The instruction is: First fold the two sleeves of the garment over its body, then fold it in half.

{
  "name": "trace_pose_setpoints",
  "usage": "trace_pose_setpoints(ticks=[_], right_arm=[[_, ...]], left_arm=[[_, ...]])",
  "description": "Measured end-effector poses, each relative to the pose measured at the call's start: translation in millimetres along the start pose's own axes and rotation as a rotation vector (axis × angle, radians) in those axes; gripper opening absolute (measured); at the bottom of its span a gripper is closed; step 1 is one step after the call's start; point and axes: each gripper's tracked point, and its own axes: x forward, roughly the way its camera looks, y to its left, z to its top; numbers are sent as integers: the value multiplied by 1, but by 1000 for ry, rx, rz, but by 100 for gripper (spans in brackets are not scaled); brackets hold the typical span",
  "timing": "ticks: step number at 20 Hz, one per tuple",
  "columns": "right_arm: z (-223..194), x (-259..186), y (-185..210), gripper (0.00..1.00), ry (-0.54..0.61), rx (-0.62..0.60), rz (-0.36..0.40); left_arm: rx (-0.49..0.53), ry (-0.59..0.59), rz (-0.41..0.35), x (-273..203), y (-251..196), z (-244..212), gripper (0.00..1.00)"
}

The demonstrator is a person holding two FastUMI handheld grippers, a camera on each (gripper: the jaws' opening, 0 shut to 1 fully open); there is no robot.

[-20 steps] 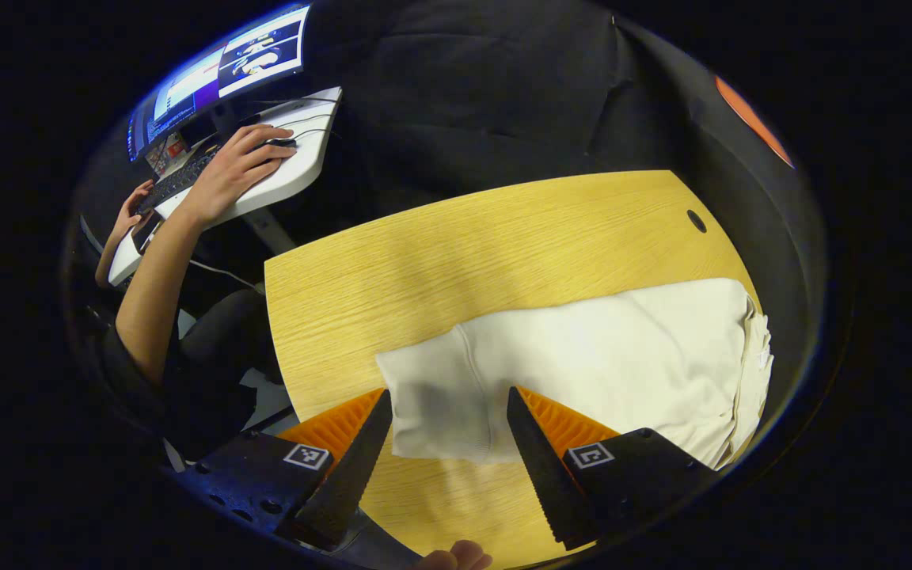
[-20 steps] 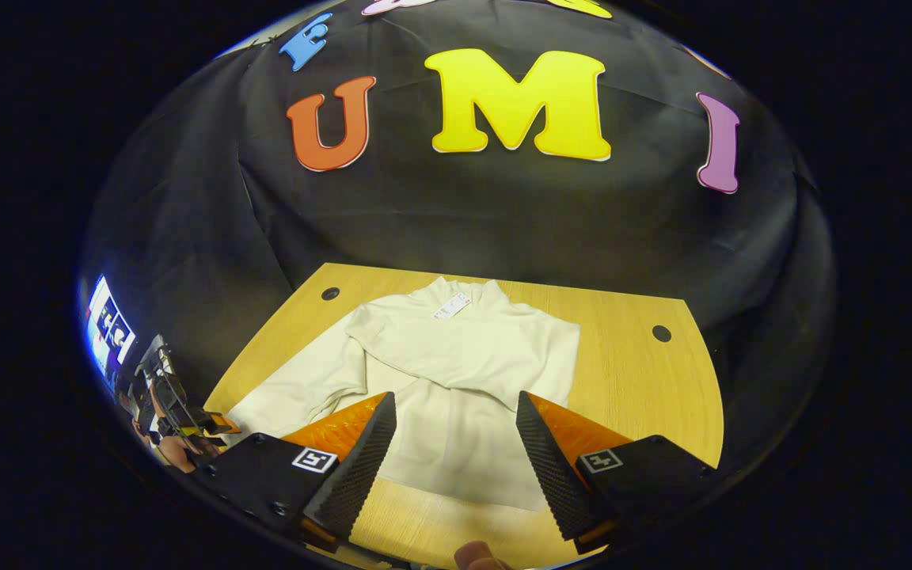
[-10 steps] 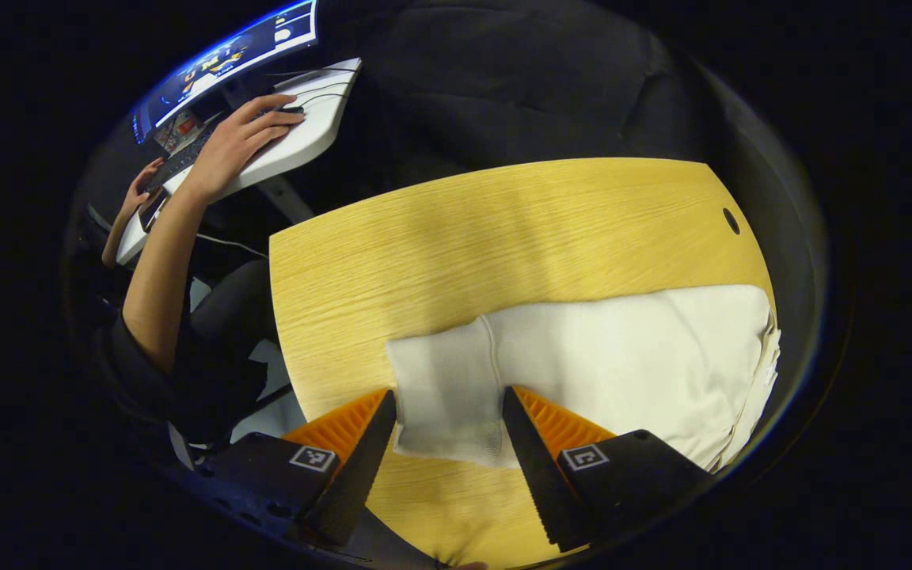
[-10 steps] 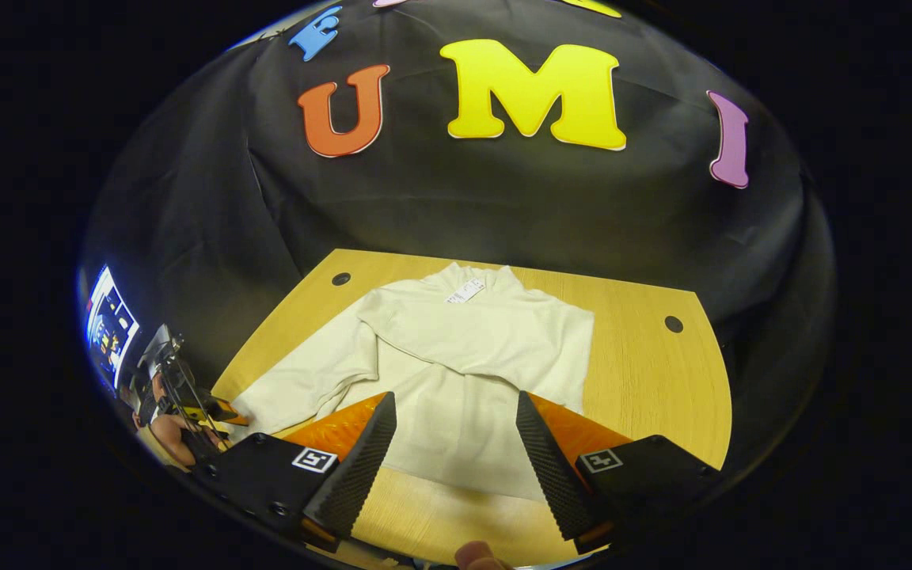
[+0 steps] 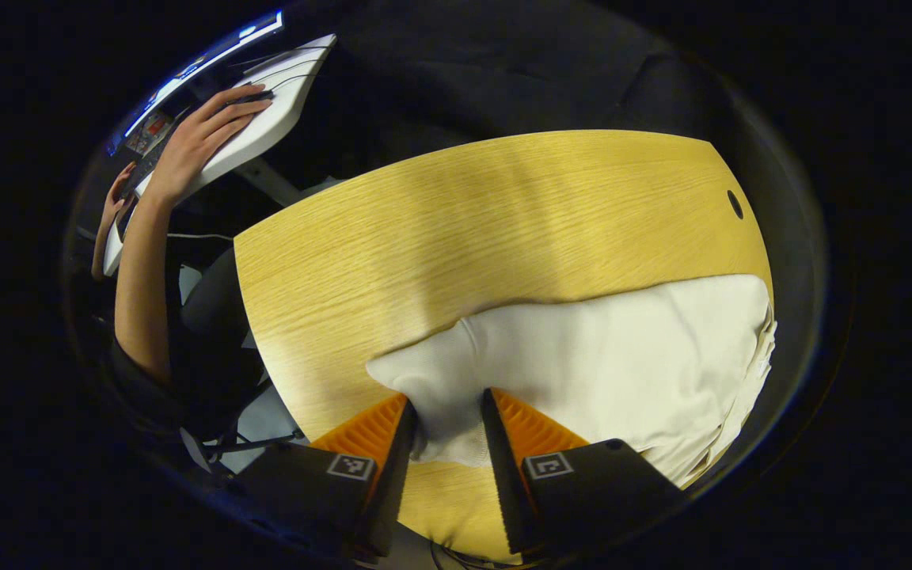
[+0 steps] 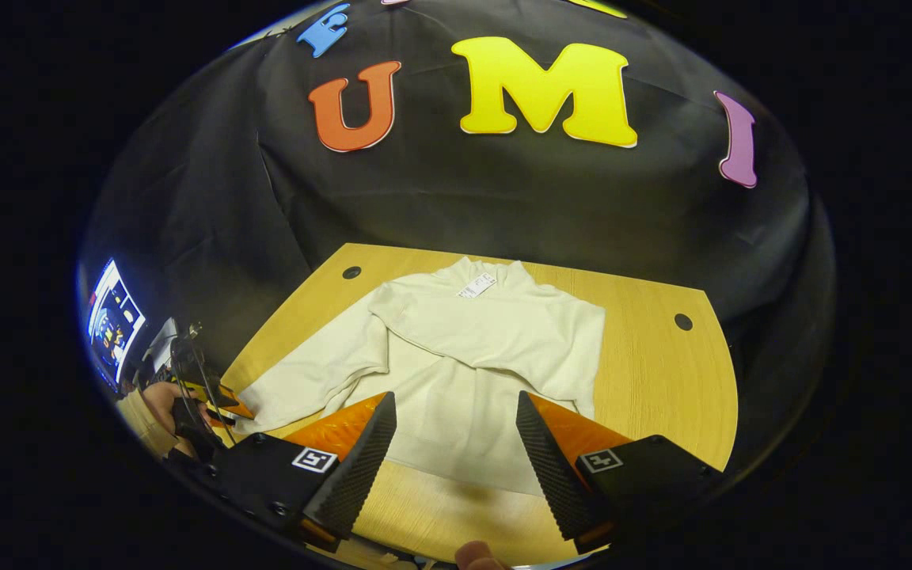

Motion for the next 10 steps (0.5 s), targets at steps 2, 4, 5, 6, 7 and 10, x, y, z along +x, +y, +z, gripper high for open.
trace_pose_setpoints(ticks=[2,4,5,6,7,10], right_arm=[[-3,-1,1,95,3,-5,6],[-7,0,2,95,12,-2,14],[-7,-1,2,95,14,2,16],[-7,-2,1,95,16,5,19],[-8,-2,1,94,16,6,20],[-9,-3,-3,95,18,6,19]], left_arm=[[6,4,-18,2,-4,0,32],[4,-2,-23,1,-6,0,18],[4,-6,-26,-1,-6,1,16],[8,-13,-29,-2,-7,2,11],[17,-20,-34,-3,-8,3,8],[48,-54,-34,-13,-12,7,3]])
